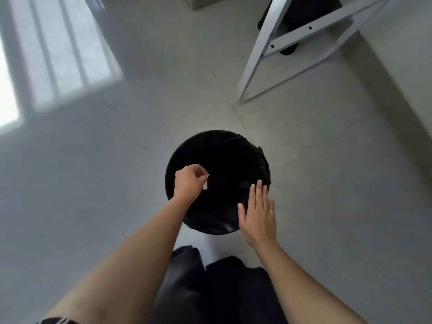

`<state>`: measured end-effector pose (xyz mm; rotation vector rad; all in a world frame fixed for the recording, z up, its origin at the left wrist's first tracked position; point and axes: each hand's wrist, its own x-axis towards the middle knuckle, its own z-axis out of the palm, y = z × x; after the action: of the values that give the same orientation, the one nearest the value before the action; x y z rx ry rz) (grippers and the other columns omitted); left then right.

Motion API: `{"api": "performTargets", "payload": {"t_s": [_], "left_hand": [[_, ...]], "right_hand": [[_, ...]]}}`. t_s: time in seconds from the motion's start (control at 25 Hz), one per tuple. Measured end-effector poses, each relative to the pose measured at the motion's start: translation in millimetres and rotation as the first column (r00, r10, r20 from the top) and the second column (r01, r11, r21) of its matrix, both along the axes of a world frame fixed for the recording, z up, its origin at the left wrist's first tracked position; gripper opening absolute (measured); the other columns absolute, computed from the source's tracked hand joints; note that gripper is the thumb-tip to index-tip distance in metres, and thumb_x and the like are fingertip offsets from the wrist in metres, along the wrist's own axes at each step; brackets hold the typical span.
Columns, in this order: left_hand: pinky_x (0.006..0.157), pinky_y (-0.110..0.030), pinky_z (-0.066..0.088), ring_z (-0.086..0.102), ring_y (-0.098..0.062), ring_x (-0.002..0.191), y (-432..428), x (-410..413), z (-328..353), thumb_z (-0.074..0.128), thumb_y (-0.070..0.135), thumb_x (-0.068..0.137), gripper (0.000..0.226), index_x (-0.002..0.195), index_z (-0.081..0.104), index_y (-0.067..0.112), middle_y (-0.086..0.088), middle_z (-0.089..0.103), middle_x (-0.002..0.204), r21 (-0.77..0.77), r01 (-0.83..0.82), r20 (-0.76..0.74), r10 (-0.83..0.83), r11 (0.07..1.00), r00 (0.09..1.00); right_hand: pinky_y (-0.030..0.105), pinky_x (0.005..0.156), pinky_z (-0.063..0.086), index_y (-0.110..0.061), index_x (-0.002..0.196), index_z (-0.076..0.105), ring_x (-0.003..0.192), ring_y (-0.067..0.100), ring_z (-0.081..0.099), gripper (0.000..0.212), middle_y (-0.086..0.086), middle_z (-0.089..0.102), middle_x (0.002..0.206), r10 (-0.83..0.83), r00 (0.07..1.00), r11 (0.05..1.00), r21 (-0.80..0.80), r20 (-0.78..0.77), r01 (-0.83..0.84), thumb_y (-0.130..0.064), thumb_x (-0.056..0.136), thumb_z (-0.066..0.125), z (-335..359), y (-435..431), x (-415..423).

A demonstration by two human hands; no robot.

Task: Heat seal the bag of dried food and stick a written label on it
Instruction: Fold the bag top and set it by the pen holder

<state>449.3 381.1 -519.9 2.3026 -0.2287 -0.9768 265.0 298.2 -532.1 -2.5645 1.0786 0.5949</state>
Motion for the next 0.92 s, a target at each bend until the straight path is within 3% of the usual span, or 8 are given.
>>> {"api": "performTargets", "payload": {"t_s": [0.16,0.28,0.4,0.48,0.68,0.8,0.92], "left_hand": [[0.068,-0.022,0.046,0.063,-0.014,0.077,-5,-11,-37,0.065,0.016,0.086,0.008,0.091,0.07,0.013,-0.001,0.066,0.081,0.034,0.061,-0.03,-0.06,0.998,0.998],[0.078,-0.024,0.048,0.063,-0.019,0.09,-7,-15,-41,0.067,0.015,0.084,0.019,0.103,0.069,0.013,-0.006,0.068,0.099,0.078,0.123,-0.037,-0.12,0.989,0.992],[0.077,-0.022,0.045,0.062,-0.018,0.085,-7,-14,-16,0.063,0.009,0.087,0.026,0.112,0.066,0.008,-0.009,0.067,0.107,0.092,0.093,-0.007,-0.092,0.991,0.996],[0.085,-0.026,0.045,0.062,-0.023,0.097,-4,-10,16,0.06,0.008,0.087,0.026,0.112,0.066,0.009,-0.01,0.067,0.11,0.082,0.068,0.026,-0.071,0.994,0.997],[0.085,-0.026,0.041,0.061,-0.024,0.102,4,2,173,0.051,0.016,0.092,0.025,0.111,0.066,0.01,-0.008,0.07,0.108,-0.016,0.014,0.115,-0.012,1.0,0.993],[0.068,-0.025,0.039,0.06,-0.021,0.08,11,3,295,0.046,0.024,0.094,0.026,0.096,0.068,0.011,-0.009,0.071,0.089,-0.116,-0.028,0.205,0.051,0.993,0.977],[0.056,-0.015,0.035,0.051,-0.016,0.061,13,-3,412,0.049,0.022,0.094,0.025,0.084,0.067,0.007,-0.014,0.065,0.07,-0.327,-0.043,0.307,0.149,0.944,0.94]], "right_hand": [[0.037,0.114,0.001,-0.007,0.146,0.01,0.142,0.02,-0.009,0.068,0.006,-0.001,0.155,-0.005,0.998,0.999,-0.036,0.062,0.007,-0.047,0.091,0.009,-23,6,-12],[0.036,0.114,-0.007,-0.011,0.146,0.001,0.141,0.018,-0.017,0.07,0.0,-0.012,0.154,0.012,0.998,1.0,0.007,0.058,-0.013,-0.051,0.089,0.004,-19,2,-10],[0.035,0.113,-0.011,-0.014,0.145,-0.007,0.14,0.015,-0.02,0.073,-0.002,-0.019,0.151,0.036,0.998,0.999,0.029,0.054,-0.037,-0.055,0.086,-0.003,5,-2,-2],[0.033,0.113,-0.01,-0.013,0.146,-0.006,0.14,0.012,-0.017,0.074,-0.003,-0.019,0.151,0.038,0.996,0.998,0.043,0.083,-0.041,-0.055,0.085,-0.003,36,-1,6],[0.03,0.113,-0.008,-0.01,0.146,-0.004,0.143,0.013,-0.011,0.078,0.001,-0.013,0.154,0.025,0.976,0.998,0.047,0.217,-0.036,-0.055,0.083,-0.002,183,2,36],[0.029,0.113,-0.009,-0.008,0.147,-0.001,0.145,0.016,-0.007,0.079,0.006,-0.005,0.157,0.034,0.954,0.999,0.026,0.298,-0.044,-0.054,0.083,-0.002,301,7,50],[0.027,0.111,-0.009,-0.007,0.147,0.0,0.145,0.017,-0.004,0.079,0.008,-0.002,0.158,0.008,0.917,1.0,-0.023,0.398,0.001,-0.054,0.083,-0.003,411,10,58]]}}
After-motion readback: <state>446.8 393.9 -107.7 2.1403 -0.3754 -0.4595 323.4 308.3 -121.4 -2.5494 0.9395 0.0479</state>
